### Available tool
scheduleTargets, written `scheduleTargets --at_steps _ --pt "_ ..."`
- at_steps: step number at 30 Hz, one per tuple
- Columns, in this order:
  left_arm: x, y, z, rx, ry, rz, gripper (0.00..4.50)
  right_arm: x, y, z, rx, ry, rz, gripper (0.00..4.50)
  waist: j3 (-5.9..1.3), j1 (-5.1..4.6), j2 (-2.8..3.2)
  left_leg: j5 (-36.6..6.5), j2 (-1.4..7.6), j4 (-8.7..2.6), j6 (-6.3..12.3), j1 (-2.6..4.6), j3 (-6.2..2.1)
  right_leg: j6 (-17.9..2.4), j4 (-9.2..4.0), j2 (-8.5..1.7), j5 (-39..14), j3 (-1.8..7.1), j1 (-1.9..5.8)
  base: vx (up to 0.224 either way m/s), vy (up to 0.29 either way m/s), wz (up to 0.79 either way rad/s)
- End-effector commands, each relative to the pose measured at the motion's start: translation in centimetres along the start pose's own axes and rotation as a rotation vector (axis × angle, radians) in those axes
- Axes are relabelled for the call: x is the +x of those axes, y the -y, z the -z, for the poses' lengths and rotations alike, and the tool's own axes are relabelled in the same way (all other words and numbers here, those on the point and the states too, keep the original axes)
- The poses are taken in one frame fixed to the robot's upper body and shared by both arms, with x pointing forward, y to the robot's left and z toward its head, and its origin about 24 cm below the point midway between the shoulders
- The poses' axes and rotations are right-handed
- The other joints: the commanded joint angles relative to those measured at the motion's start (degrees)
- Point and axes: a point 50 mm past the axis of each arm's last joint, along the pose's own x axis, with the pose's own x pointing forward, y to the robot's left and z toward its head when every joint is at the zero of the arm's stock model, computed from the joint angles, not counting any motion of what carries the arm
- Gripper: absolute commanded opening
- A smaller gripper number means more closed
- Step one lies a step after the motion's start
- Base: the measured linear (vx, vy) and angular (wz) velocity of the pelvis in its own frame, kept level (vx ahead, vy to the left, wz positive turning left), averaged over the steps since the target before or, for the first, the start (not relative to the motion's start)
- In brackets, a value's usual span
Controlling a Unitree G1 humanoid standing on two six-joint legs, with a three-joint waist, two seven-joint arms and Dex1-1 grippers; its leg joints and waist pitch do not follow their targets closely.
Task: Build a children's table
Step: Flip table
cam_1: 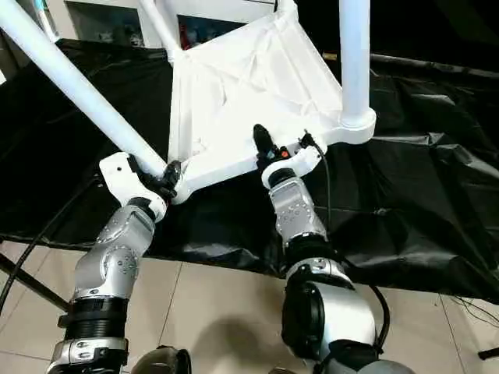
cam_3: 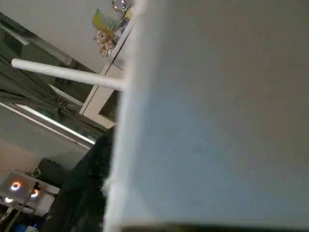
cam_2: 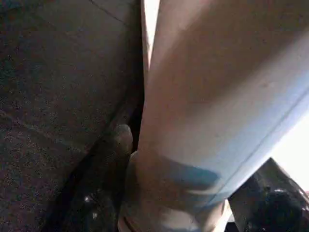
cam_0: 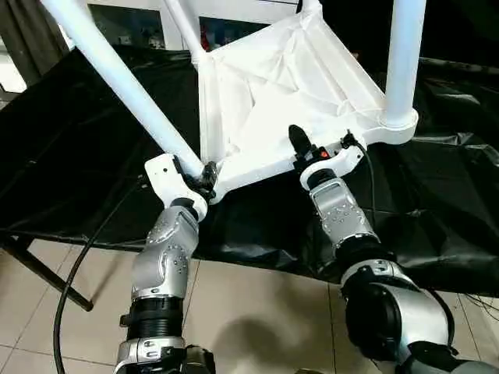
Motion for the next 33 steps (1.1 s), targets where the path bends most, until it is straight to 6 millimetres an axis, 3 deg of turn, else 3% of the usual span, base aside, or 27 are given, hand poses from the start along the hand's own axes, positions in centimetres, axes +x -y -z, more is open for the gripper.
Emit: scheduleTargets --at_steps 1,2,3,7,9,12,15,19,20,22,23,24,27,29,30,32,33 --pt "0.1 2.2 -1.3 -0.052 0.073 0.112 2.89 0.5 -0.7 -1.5 -0.008 0.058 -0.018 2.23 -5.04 0.03 -0.12 -1.38 4.01 -3.45 3.82 3.32 -1.89 -13.75 -2.86 -4.94 14.34 1.34 1.73 0.0 0.0 0.0" --pt "0.1 2.2 -1.2 -0.056 0.067 0.113 2.89 0.5 -0.7 -1.6 -0.006 0.063 -0.016 2.23 -5.05 -0.02 0.13 -1.49 4.01 -3.46 3.66 3.31 -1.91 -13.75 -2.86 -4.89 14.43 1.34 1.68 0.0 0.0 0.0" --pt "0.1 2.1 -1.1 -0.063 0.06 0.113 3.24 0.5 -0.6 -1.8 -0.006 0.068 -0.014 2.16 -5.1 0.0 0.04 -1.44 4.01 -3.44 3.53 3.35 -1.92 -13.84 -2.81 -4.91 14.76 1.32 1.73 0.0 0.0 0.0" --pt "0.1 1.9 -1.3 -0.089 0.052 0.123 3.35 0.5 -0.4 -2.7 -0.03 0.101 0.0 2.07 -5.13 0.42 0.54 -1.6 3.97 -3.41 2.95 3.43 -1.9 -14.16 -2.72 -4.86 15.51 1.31 1.62 0.0 0.0 0.0" --pt "0.2 1.6 -1.4 -0.086 0.05 0.121 3.59 0.4 -0.3 -3.5 -0.041 0.138 0.013 2.07 -5.14 0.59 0.42 -2.23 4.02 -3.44 2.78 3.57 -1.85 -13.88 -2.78 -4.79 15.29 1.31 1.54 0.0 0.0 0.0" --pt "0.4 1.0 -1.4 -0.063 0.045 0.09 3.77 0.3 -0.1 -5.1 -0.023 0.21 0.028 2.07 -5.09 0.82 0.37 -3.1 4.04 -3.54 2.22 3.63 -1.83 -13.4 -2.89 -4.83 14.24 1.3 1.52 0.0 0.0 0.0" --pt "0.2 -0.1 -1.2 -0.004 0.034 0.083 3.91 0.0 0.2 -8.2 -0.065 0.297 0.047 2.07 -5.02 0.91 0.38 -3.94 4.05 -3.67 1.56 3.73 -1.8 -12.6 -3.11 -4.8 12.3 1.27 1.41 0.0 0.0 0.0" --pt "-0.1 -1.0 -1.0 0.027 0.021 0.09 3.91 -0.3 0.2 -10.0 -0.132 0.343 0.047 2.07 -4.98 1.04 0.33 -4.36 3.92 -3.81 0.52 3.6 -1.73 -12.1 -3.18 -4.77 10.81 1.24 1.38 0.0 0.0 0.0" --pt "-0.3 -1.4 -0.8 0.052 0.007 0.096 3.91 -0.5 0.2 -10.6 -0.143 0.357 0.05 2.07 -4.91 0.9 -0.13 -4.94 3.9 -3.87 0.33 3.62 -1.61 -12.02 -3.35 -4.73 10.09 1.26 1.4 0.0 0.0 0.0" --pt "-0.7 -2.2 -0.2 0.099 -0.037 0.092 3.91 -1.0 0.3 -11.9 -0.162 0.387 0.052 2.06 -4.9 1.01 0.05 -5.36 3.88 -3.86 0.36 3.52 -1.63 -11.89 -3.41 -4.93 9.22 1.38 1.4 0.0 0.0 0.0" --pt "-0.9 -2.6 0.0 0.121 -0.051 0.092 3.91 -1.3 0.4 -12.5 -0.187 0.398 0.054 2.05 -4.87 1.0 -0.23 -5.22 3.93 -3.91 0.48 3.56 -1.63 -11.38 -3.46 -4.82 8.69 1.37 1.34 0.0 0.0 0.0" --pt "-1.1 -2.8 0.1 0.146 -0.054 0.102 3.91 -1.6 0.5 -12.9 -0.214 0.402 0.052 2.05 -4.87 1.13 0.01 -5.22 3.94 -3.81 0.45 3.83 -1.57 -11.01 -3.46 -4.61 8.51 1.39 1.11 0.0 0.0 0.0" --pt "-1.4 -2.7 0.0 0.241 -0.04 0.146 3.91 -1.9 0.6 -13.3 -0.29 0.391 0.057 2.02 -5.02 1.81 -0.04 -3.84 3.86 -3.72 0.25 3.8 -1.65 -8.87 -3.47 -4.43 9.43 1.38 1.19 0.0 0.0 0.0" --pt "-1.5 -2.5 -0.4 0.32 -0.015 0.171 3.91 -2.1 0.6 -13.4 -0.343 0.376 0.063 2.02 -5.11 1.75 -0.08 -3.1 3.77 -3.73 0.29 3.69 -1.72 -8.51 -3.39 -4.28 10.08 1.3 1.2 0.0 0.0 0.0" --pt "-1.4 -1.6 -1.9 0.54 0.098 0.242 3.91 -2.2 0.5 -13.4 -0.493 0.327 0.092 2.02 -4.9 1.82 0.12 -3.75 3.71 -3.88 0.1 3.54 -1.8 -8.11 -3.82 -4.37 8.31 1.35 0.98 0.0 0.0 0.0" --pt "-1.4 -1.3 -2.4 0.568 0.133 0.263 3.91 -2.2 0.5 -13.4 -0.534 0.316 0.103 2.02 -4.91 1.55 0.1 -5.34 3.74 -4.09 -0.96 3.62 -1.81 -7.79 -3.89 -4.45 6.07 1.41 0.97 0.0 0.0 0.0" --pt "-1.3 -0.7 -3.8 0.633 0.206 0.289 3.91 -2.3 0.4 -13.4 -0.59 0.302 0.115 2.02 -4.71 1.23 -0.05 -6.79 3.75 -4.38 -2.05 3.65 -1.74 -8.08 -4.08 -4.51 4.07 1.42 0.95 0.0 0.0 0.0"
